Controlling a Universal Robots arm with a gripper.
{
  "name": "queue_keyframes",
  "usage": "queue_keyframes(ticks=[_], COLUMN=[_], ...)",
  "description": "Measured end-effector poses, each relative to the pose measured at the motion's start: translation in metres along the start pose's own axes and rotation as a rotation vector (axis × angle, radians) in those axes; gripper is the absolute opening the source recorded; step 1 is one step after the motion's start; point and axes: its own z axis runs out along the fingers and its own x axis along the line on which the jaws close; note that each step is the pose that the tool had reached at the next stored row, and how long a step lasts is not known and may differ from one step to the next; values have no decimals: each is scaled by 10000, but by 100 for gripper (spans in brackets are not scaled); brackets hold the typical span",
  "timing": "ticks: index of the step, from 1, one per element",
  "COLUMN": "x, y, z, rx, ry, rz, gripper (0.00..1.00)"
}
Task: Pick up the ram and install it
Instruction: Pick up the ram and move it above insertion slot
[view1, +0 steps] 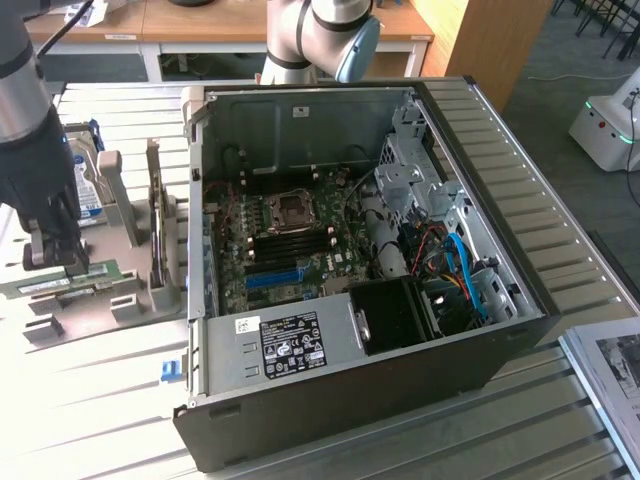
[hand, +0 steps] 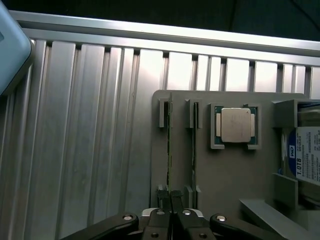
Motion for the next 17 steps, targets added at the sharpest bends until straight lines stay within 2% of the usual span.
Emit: queue_keyframes(ticks=[17], x=[-6], y=[17], z=[-425], rx=[-39], ry=[51], rz=[3], gripper=[12])
